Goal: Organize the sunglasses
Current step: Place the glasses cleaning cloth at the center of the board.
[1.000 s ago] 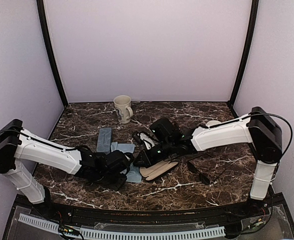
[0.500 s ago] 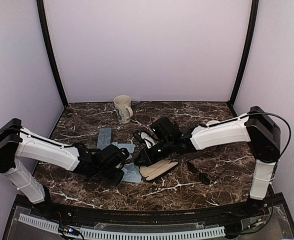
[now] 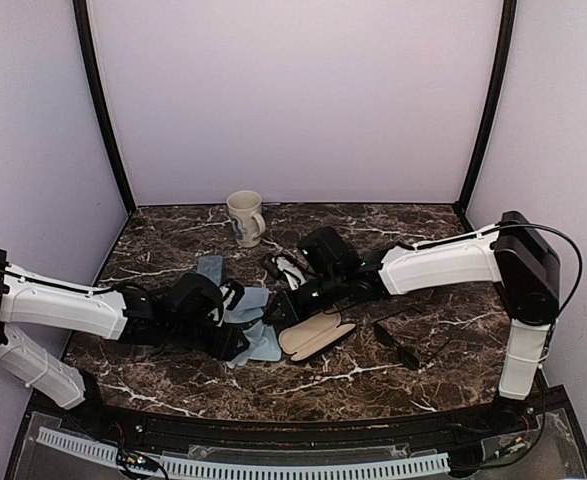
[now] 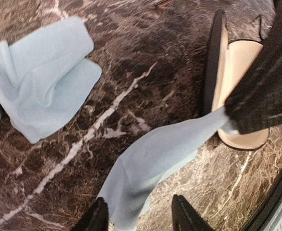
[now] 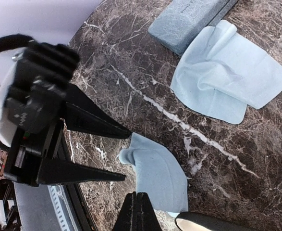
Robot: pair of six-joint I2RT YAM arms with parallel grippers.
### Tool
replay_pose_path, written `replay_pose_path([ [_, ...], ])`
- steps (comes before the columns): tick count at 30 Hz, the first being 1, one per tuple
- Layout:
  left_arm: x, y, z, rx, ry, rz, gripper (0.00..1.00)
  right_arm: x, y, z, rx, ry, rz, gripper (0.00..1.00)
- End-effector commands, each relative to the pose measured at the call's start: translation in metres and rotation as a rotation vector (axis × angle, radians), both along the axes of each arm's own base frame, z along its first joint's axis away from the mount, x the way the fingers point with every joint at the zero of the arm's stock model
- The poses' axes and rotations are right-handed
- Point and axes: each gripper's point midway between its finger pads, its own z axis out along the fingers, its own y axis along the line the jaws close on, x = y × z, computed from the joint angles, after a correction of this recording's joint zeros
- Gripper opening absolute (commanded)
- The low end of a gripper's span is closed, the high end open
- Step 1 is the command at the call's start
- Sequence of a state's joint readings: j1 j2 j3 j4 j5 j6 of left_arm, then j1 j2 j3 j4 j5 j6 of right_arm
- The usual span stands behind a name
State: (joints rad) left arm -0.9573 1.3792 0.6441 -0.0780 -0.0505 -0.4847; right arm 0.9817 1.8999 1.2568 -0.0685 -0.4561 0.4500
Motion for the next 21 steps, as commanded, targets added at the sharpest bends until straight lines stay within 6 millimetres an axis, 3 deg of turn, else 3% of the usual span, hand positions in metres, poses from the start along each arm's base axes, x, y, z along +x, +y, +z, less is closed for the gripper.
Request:
replay_pose_path([
  [1,0.001,0.000,0.022,-0.067,-0.067,-0.024,0.53,0.004,0.012,0.043,0.113,-0.023,0.019,0.00],
  [4,0.003,0.001,0.030,-0.093,-0.112,-0.028,0.75,0.000,0.015,0.054,0.151,-0.001,0.025,0.00],
  [8,0.004,-0.003,0.041,-0.103,-0.183,-0.039,0.84,-0.001,0.015,0.057,0.164,0.027,0.014,0.00],
  [15,0.009,-0.007,0.034,0.074,-0.321,-0.017,0.86,-0.003,0.019,0.062,0.191,0.093,0.001,0.00],
  [21,0.022,0.002,0.025,0.143,-0.345,0.110,0.85,-0.005,0.020,0.073,0.217,0.099,0.003,0.00],
])
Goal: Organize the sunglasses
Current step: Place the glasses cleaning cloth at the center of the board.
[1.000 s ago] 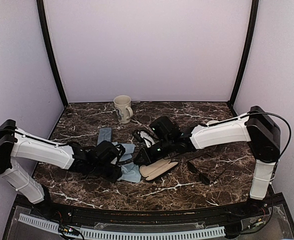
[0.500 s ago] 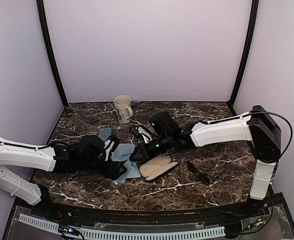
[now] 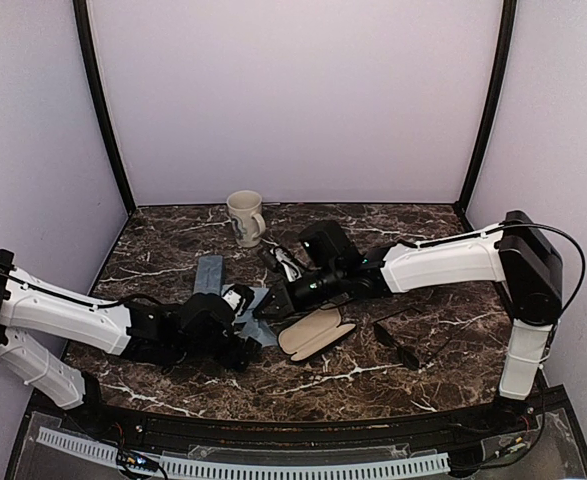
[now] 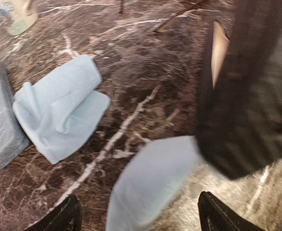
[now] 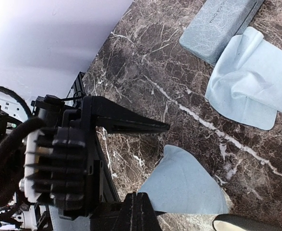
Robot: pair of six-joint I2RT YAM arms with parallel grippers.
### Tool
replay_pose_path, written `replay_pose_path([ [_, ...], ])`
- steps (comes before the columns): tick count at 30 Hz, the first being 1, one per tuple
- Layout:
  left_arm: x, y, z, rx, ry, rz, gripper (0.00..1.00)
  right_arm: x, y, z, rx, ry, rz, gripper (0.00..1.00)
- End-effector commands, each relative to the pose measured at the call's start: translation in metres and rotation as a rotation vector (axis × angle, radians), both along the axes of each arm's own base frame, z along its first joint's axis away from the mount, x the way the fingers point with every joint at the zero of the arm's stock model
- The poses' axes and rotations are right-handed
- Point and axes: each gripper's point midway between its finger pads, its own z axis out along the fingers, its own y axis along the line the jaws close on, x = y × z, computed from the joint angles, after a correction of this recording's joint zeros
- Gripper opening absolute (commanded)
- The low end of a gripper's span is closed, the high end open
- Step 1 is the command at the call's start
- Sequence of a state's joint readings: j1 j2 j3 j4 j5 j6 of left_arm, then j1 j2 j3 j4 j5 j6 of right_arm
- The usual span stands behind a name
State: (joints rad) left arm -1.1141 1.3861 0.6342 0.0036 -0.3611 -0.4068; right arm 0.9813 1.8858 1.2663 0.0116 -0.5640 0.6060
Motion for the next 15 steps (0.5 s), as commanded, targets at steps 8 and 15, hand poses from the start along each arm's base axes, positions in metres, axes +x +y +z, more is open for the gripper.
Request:
replay_pose_path([
  [8,0.030,0.010,0.010,0.032,-0.121,0.181,0.86,0.005,0.006,0.042,0.100,-0.027,-0.002,0.00],
  [15,0.029,-0.008,0.003,0.011,-0.102,0.117,0.88,0.008,0.005,0.037,0.094,-0.021,-0.007,0.00],
])
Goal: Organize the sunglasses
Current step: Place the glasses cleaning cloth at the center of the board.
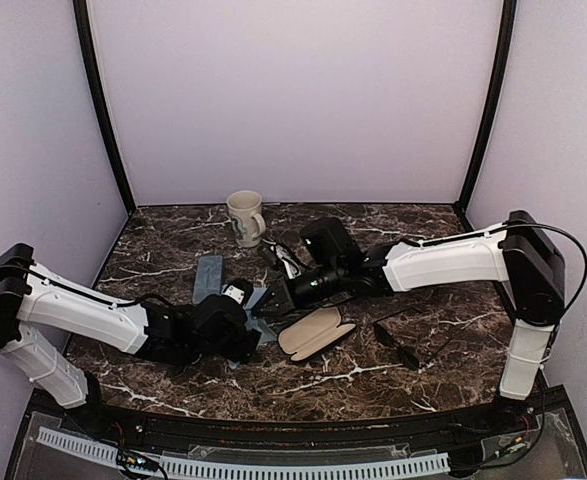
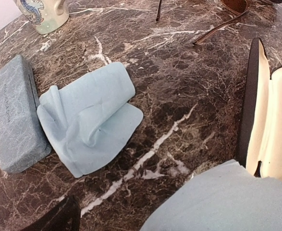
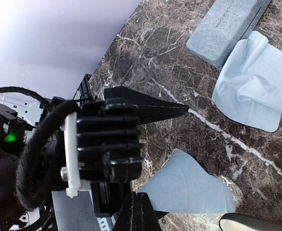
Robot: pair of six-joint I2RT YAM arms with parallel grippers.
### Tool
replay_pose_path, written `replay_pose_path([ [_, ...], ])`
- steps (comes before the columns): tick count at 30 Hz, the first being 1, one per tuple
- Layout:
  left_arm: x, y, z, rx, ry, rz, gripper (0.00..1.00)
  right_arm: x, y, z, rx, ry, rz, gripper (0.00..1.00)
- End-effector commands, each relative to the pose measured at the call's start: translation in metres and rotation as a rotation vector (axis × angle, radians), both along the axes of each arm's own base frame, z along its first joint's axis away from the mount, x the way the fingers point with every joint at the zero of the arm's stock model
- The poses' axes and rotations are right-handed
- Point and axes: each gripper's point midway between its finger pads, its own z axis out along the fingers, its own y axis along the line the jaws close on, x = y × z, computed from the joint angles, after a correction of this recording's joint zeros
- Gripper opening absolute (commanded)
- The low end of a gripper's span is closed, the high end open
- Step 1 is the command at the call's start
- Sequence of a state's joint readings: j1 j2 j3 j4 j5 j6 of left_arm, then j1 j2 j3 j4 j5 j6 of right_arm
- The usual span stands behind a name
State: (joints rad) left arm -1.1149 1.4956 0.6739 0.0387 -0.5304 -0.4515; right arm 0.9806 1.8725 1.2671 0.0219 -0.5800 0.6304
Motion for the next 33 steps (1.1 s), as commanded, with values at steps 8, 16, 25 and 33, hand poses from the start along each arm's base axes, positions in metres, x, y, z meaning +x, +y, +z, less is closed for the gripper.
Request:
replay_pose_path([
  [8,0.007,-0.004,0.013,-0.045,-0.042,0.017,0.87,0.013,0.000,0.027,0.067,-0.037,-0.018,0.00],
  [16,-0.002,0.024,0.013,0.002,-0.012,0.051,0.84,0.019,-0.004,0.024,0.049,-0.055,-0.033,0.00],
  [25,-0.003,0.037,0.008,-0.025,0.029,0.052,0.73,0.021,-0.003,0.020,0.039,-0.055,-0.032,0.00],
  [33,0.001,0.053,-0.006,0.009,0.074,0.100,0.63,0.022,-0.003,0.018,0.036,-0.059,-0.035,0.00],
])
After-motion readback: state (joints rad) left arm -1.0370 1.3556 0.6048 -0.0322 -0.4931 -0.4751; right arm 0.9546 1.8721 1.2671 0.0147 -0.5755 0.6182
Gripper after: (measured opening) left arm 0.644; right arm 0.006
